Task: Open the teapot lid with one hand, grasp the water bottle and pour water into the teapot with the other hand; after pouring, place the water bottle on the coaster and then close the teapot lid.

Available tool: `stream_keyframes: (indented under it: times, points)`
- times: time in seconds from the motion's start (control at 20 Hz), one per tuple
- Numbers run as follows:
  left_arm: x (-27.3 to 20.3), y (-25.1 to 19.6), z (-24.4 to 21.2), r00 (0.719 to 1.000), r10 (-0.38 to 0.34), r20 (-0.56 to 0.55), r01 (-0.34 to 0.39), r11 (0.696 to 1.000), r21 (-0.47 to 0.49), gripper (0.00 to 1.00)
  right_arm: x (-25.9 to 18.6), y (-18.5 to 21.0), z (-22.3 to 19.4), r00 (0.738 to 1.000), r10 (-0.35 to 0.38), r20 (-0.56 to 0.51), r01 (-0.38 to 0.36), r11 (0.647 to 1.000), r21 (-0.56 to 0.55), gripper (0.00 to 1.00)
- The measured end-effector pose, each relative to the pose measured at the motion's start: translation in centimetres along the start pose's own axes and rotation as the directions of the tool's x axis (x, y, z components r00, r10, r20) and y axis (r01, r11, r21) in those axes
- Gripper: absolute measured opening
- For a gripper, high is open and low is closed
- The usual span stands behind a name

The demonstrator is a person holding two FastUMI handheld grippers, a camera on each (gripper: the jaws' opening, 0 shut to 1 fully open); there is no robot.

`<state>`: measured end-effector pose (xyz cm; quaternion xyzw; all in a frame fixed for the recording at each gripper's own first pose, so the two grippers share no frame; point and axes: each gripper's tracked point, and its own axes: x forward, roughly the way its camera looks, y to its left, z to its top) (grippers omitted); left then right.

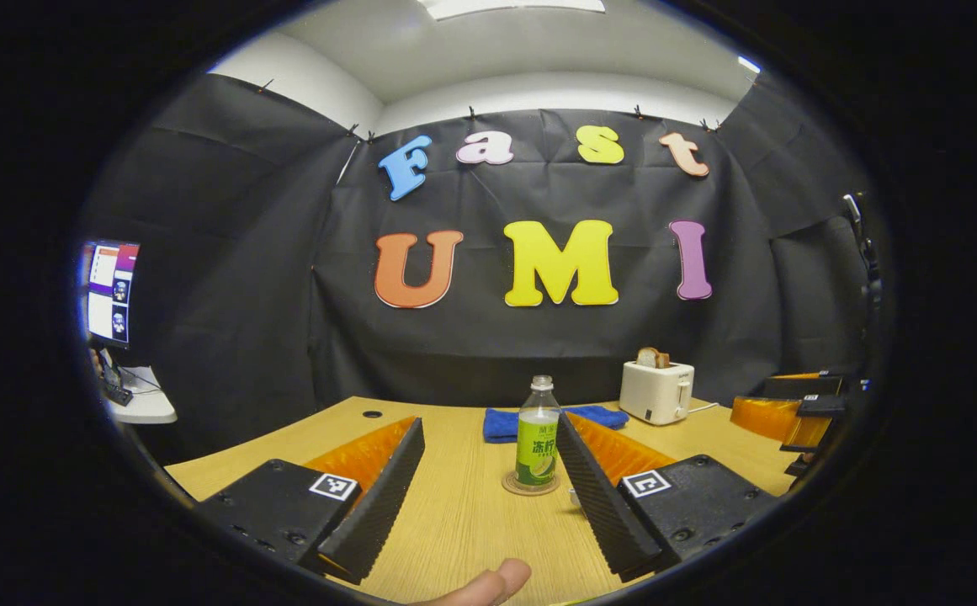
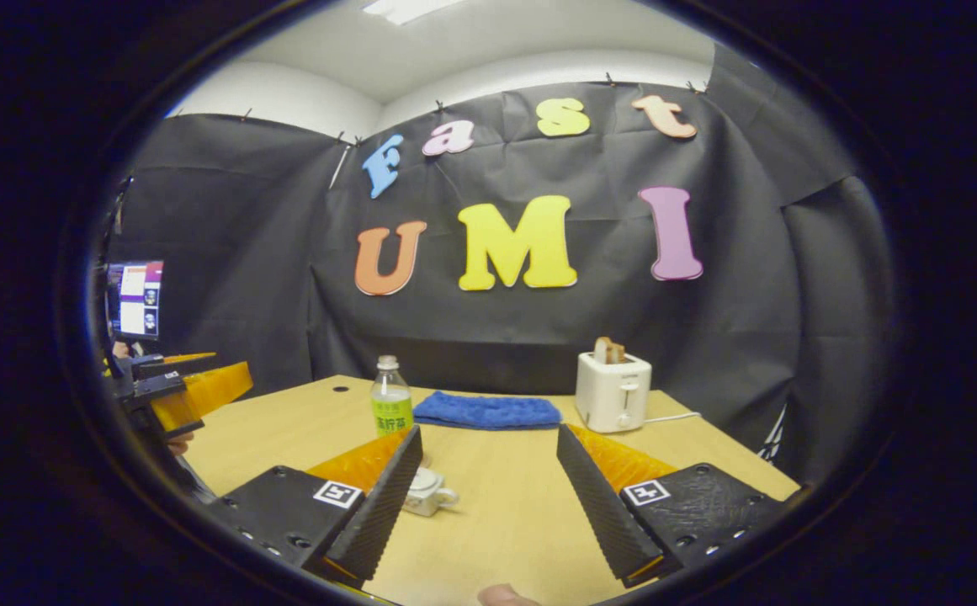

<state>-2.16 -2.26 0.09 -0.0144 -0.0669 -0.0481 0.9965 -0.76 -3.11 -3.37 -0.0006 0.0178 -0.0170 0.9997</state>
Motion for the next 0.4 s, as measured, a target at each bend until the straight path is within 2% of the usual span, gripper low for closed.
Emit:
stream_keyframes:
  times: [0.2, 0.4]
  points:
    - [-0.5, 0.4, -0.9, 1.0, 0.02, 0.007, -0.02, 1.0, 0.005, 0.98, -1.8, -1.1, 1.5, 0.998, -0.033, 0.045, 0.033, 0.999, -0.015, 0.95]
    - [-0.9, 0.7, -0.6, 0.999, 0.036, 0.028, -0.036, 0.999, -0.002, 0.98, -3.0, -0.1, 2.6, 0.997, -0.017, 0.078, 0.022, 0.998, -0.062, 0.99]
